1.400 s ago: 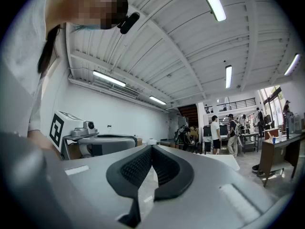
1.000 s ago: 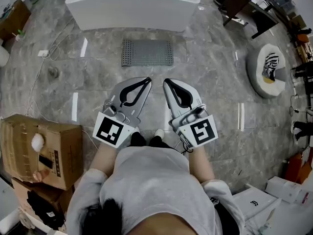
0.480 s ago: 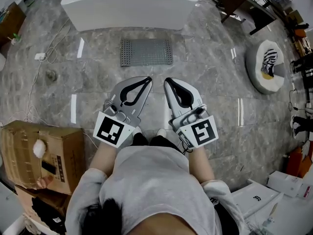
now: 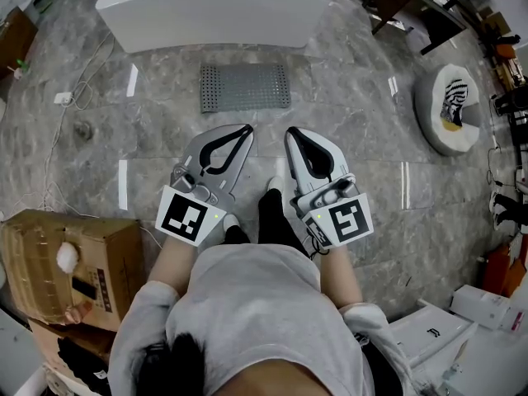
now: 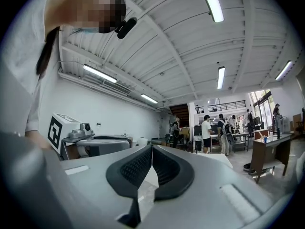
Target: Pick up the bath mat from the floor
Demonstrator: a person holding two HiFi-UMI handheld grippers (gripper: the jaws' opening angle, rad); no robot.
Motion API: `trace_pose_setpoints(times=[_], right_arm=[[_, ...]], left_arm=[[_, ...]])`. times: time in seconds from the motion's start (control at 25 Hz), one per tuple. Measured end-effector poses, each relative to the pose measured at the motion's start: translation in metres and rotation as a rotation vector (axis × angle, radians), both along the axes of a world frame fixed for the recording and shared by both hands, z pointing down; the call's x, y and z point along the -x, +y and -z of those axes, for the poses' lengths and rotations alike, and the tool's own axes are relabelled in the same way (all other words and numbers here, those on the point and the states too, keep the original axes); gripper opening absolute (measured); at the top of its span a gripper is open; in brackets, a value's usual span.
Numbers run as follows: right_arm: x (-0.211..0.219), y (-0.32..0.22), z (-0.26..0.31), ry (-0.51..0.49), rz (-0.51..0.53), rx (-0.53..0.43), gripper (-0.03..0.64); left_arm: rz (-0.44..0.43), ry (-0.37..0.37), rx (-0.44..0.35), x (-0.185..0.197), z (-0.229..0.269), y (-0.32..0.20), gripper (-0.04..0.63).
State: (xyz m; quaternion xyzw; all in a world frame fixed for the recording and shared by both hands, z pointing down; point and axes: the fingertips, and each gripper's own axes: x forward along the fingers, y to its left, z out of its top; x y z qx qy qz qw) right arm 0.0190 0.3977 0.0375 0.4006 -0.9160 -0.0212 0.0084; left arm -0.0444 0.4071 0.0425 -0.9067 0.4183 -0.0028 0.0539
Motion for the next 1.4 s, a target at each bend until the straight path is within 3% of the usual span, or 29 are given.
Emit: trace_pose_setpoints(times=[0.76,1.4], right_arm=[[-0.056,-0.177,0.011,0.007,0.161,-0.027,0.017],[-0.110,-0.234,0.003,-0.013,0.212,-0.028,0.002]], left_arm=[[0.141,0.012,-0.016,-0.064,0.010,-0.170,0.002],[0.187,0.007,-0.020,-0.119,0.009,-0.225,0.000]])
